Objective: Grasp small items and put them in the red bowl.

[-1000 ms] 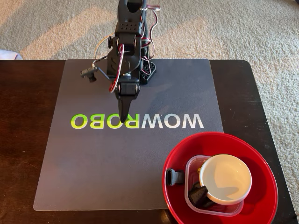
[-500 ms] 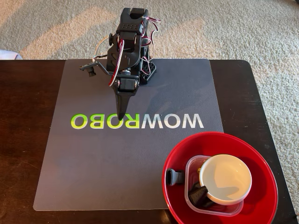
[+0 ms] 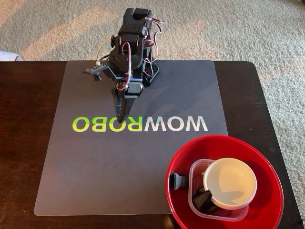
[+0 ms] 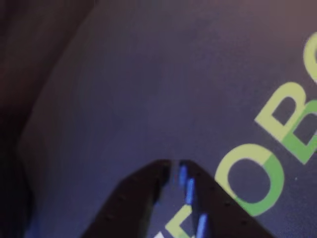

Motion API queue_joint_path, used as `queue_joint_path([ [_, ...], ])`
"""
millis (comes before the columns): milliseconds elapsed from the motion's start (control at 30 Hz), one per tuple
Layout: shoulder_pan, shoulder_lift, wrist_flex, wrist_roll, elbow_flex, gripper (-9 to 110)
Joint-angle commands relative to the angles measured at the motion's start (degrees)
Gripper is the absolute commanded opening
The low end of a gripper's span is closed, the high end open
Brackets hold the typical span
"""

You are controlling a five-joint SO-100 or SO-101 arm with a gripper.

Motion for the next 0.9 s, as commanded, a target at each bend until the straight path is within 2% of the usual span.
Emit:
queue_joint_path([
  [0,-1.05,0.18,0.09,2.72,0.44,8],
  [133,-2.72,0.18,3.16,9.05,0.44,8],
  [867,-2.81,0.18,3.25,9.23,0.44,8],
])
